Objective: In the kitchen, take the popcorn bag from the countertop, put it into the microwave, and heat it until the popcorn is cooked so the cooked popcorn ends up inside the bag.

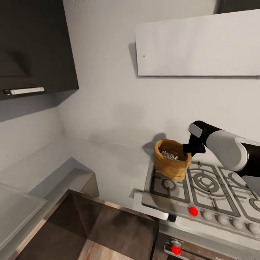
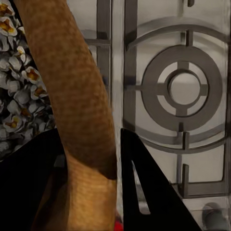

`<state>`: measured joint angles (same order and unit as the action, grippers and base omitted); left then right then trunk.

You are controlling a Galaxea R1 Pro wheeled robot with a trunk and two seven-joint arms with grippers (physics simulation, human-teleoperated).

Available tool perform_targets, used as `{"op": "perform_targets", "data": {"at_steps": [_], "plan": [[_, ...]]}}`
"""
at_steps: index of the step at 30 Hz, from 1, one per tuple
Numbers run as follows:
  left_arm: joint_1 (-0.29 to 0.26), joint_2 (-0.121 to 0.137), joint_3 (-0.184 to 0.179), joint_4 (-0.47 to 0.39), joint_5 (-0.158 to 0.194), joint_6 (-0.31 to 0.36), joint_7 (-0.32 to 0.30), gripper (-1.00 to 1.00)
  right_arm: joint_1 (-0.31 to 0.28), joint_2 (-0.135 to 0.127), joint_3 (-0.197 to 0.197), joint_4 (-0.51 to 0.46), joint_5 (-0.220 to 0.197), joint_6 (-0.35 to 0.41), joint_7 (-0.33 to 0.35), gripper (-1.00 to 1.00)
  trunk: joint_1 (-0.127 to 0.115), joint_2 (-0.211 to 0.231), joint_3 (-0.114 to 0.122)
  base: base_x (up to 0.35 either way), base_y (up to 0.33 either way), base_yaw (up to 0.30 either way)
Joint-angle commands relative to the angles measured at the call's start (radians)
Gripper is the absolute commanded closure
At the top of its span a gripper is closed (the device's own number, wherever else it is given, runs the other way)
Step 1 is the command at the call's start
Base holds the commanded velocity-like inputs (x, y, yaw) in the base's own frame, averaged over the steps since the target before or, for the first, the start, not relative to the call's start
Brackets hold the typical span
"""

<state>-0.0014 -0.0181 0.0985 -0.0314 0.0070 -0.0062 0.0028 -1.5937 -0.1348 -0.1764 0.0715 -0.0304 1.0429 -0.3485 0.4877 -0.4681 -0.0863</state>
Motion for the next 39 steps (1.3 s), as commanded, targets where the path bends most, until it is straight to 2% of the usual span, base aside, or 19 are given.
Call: {"op": "perform_targets", "data": {"at_steps": [1,23,39], "plan": [[0.000,0.000,0.007,-0.001,0.001,0.000,0.000,-1.00,-0.002,0.000,-0.008,0.002,-0.003,-0.001,-0.010,1.00,0.001,-0.002,-0.001,0.000,0.000,-0.185],[0.000,0.000,0.007,-0.001,0.001,-0.001,0.000,-1.00,-0.002,0.000,-0.008,0.002,-0.003,-0.001,-0.010,1.00,0.001,-0.002,0.031,0.000,0.000,-0.189],[0.000,0.000,0.007,-0.001,0.001,-0.001,0.000,-1.00,-0.002,0.000,-0.008,0.002,-0.003,-0.001,-0.009,1.00,0.001,-0.002,0.048,0.000,0.000,-0.249]]}}
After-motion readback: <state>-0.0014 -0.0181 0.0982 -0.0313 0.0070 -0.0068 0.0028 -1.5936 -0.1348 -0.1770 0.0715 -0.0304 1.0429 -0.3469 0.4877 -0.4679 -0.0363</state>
